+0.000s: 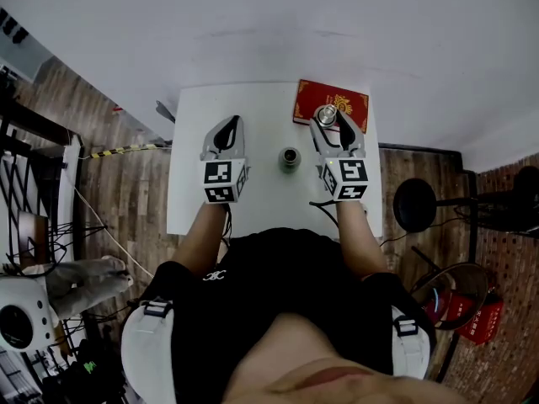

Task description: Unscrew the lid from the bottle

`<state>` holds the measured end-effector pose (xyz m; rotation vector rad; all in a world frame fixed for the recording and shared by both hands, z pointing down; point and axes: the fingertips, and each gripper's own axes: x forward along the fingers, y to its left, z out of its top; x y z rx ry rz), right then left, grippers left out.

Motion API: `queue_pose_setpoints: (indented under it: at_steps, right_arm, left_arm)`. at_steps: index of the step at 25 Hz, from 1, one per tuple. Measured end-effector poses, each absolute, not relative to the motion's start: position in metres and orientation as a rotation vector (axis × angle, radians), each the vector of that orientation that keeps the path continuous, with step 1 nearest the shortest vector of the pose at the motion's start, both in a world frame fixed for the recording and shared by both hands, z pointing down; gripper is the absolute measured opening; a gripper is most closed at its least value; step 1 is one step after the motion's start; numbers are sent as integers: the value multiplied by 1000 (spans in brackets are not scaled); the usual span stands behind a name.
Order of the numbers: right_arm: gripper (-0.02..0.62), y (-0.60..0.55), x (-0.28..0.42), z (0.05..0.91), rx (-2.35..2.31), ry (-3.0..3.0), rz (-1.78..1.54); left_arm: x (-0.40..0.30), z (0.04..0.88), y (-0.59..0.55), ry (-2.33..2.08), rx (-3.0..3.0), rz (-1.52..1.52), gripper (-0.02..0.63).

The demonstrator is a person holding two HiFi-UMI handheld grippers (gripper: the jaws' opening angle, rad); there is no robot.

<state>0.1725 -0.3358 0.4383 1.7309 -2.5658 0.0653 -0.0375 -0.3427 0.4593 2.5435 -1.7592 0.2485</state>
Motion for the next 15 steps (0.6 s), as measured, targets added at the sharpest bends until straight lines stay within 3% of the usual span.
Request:
queue_pose_setpoints:
  at_steps: [15]
  right_arm:
    - [247,-330,157,446,1652,-2598,77]
  left_arm:
    - [-33,452,-343,-1767,2576,253,54]
